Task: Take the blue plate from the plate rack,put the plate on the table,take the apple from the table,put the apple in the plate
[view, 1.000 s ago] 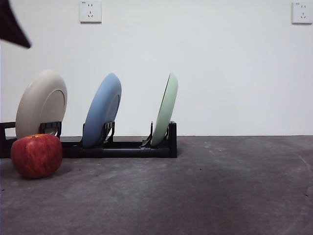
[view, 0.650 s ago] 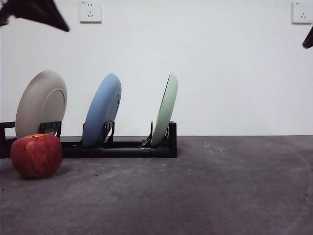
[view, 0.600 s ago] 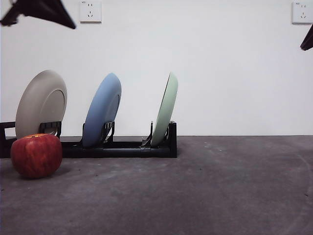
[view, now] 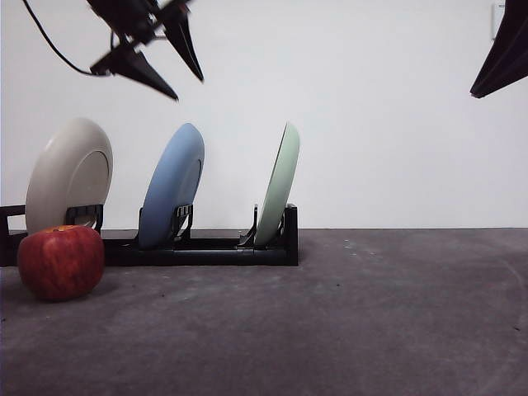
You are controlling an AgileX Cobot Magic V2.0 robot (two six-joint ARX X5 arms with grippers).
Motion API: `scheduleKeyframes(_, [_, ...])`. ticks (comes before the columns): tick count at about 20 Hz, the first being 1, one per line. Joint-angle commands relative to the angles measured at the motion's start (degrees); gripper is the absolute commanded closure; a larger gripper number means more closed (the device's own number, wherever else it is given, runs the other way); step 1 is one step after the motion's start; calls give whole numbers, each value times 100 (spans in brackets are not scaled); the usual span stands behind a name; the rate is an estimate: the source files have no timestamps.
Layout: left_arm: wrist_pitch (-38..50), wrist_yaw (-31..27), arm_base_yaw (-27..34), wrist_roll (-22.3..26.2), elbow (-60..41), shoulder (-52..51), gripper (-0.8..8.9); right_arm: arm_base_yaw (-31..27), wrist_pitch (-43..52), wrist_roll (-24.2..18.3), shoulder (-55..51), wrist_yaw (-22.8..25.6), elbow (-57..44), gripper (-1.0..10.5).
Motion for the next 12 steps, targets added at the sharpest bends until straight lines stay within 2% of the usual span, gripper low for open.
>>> scheduleKeyframes(1, [-74, -839, -221, 192, 22, 170, 551, 68, 28, -61, 20, 33, 22, 949])
scheduleKeyframes(2, [-87, -1156, -334, 293, 22, 208, 551, 76, 26, -59, 20, 31, 22, 949])
scheduleKeyframes(6, [-94, -1436, -549, 428, 22, 337, 553, 76, 22, -61, 20, 92, 22, 949])
scheduleKeyframes(12, [-223, -1429, -557, 426, 22, 660, 566, 76, -96, -66, 20, 94, 22, 948])
